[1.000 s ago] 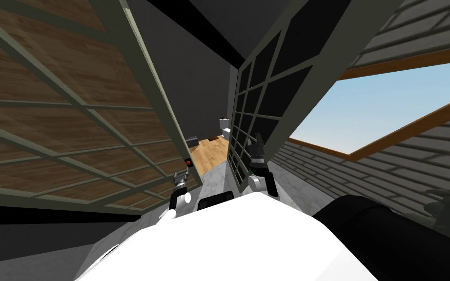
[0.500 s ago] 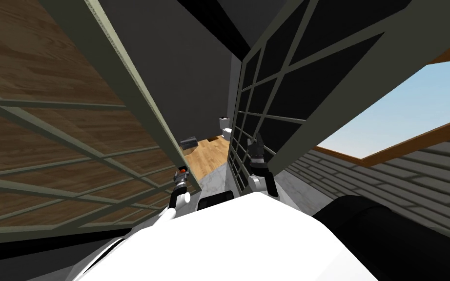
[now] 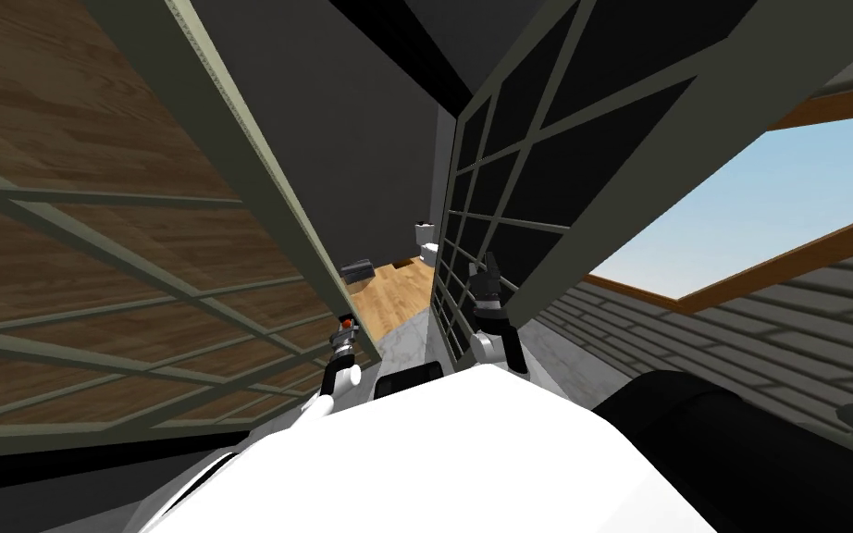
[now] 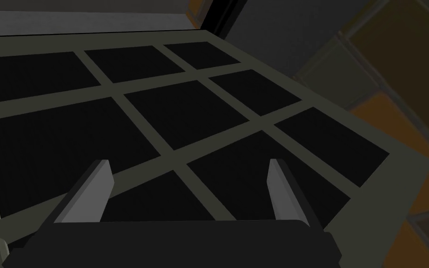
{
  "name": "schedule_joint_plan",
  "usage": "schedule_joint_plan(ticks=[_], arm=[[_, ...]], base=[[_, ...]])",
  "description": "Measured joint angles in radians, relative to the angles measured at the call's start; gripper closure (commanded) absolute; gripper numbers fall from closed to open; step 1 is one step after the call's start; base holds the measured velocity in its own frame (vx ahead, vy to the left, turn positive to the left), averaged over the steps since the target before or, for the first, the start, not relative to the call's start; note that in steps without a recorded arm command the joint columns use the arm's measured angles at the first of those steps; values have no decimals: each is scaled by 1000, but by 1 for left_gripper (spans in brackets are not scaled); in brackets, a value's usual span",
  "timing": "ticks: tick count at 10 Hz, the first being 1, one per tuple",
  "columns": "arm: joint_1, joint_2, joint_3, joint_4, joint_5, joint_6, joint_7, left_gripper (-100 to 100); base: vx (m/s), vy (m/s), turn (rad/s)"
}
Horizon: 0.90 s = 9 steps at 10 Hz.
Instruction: Pull the door open
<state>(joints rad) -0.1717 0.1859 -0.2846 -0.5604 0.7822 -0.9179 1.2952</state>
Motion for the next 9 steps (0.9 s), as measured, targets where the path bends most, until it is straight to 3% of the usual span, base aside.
schedule_joint_plan(ticks=[1, 5, 7, 9], arm=[[0, 0, 0, 0, 0, 0, 0, 100], [16, 32, -23, -31, -10, 8, 35, 100], [37, 43, -38, -34, -16, 10, 54, 100], [39, 45, -43, -28, -18, 10, 64, 100]], base=[[-118, 16, 15], [-188, -6, -25], [-111, 4, -45], [-46, 1, -40]])
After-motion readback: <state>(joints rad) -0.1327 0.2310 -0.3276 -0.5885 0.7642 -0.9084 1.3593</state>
